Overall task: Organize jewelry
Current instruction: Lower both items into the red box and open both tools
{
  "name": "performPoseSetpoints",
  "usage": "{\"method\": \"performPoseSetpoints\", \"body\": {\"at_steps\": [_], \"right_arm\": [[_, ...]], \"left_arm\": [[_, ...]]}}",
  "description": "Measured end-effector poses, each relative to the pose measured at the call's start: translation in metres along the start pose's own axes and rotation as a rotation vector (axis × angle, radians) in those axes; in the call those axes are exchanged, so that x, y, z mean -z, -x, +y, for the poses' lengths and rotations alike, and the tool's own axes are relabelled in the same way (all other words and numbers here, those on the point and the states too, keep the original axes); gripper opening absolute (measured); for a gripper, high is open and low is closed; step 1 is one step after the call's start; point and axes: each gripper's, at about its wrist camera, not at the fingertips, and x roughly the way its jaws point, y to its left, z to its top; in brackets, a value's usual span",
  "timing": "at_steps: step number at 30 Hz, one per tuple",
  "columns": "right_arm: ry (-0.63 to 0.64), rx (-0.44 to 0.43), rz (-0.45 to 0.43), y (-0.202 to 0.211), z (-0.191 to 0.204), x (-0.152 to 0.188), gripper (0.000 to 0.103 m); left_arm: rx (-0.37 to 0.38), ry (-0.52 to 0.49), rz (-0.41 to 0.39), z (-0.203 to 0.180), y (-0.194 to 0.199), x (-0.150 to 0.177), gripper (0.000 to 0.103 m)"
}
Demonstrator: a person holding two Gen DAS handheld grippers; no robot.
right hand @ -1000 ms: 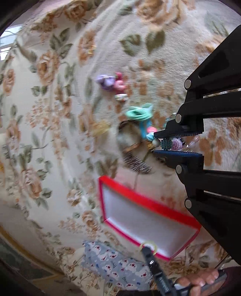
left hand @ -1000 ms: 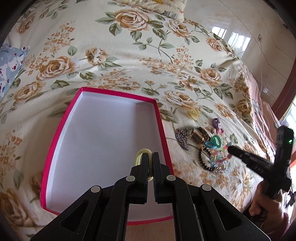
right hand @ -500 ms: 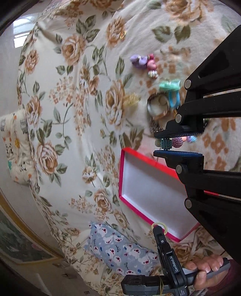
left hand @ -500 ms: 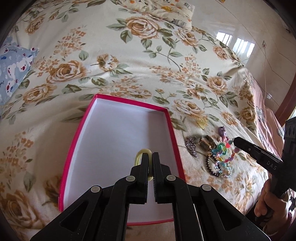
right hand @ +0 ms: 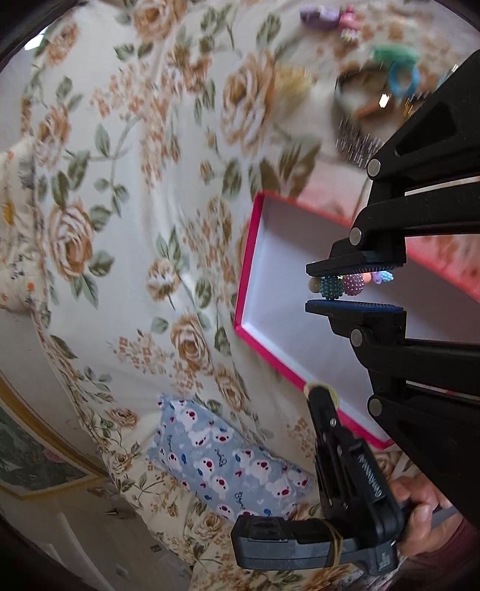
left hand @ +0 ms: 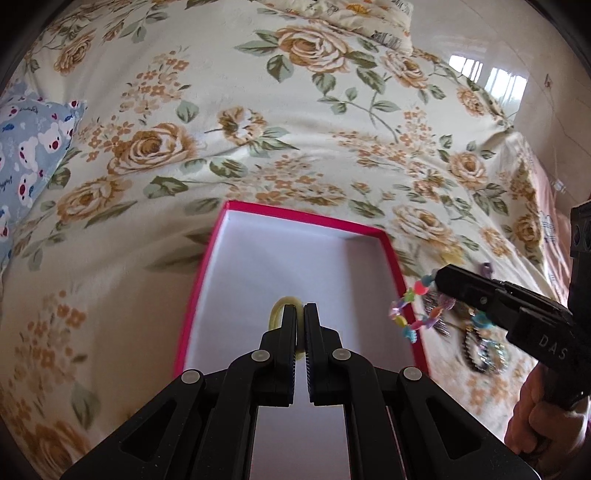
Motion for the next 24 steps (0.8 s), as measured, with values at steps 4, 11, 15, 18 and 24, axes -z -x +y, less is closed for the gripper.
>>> {"method": "performPoseSetpoints", "body": {"at_steps": [4, 11, 15, 18, 24], "right_arm": [[-0.018, -0.035, 0.030, -0.034, 0.001, -0.008, 0.012], [-0.035, 0.011, 0.119, -0.079, -0.019, -0.005, 0.012], [-0.030, 0.038, 0.155, -0.090, -0.028, 0.002, 0.012], [-0.027, 0.048, 0.168, -0.094, -0.031, 0.004, 0.013], [-0.012, 0.056, 0.175, -0.096, -0.032, 0.005, 0.016]], "left_arm": [[-0.047, -0.007, 0.016, 0.007, -0.026, -0.016, 0.003], [-0.107, -0.018, 0.087, 0.009, -0.075, -0.025, 0.003], [-0.117, -0.029, 0.115, 0.008, -0.090, -0.025, 0.004], [-0.121, -0.025, 0.134, 0.009, -0.096, -0.027, 0.008], [-0.134, -0.017, 0.141, 0.011, -0.098, -0.028, 0.022]]}}
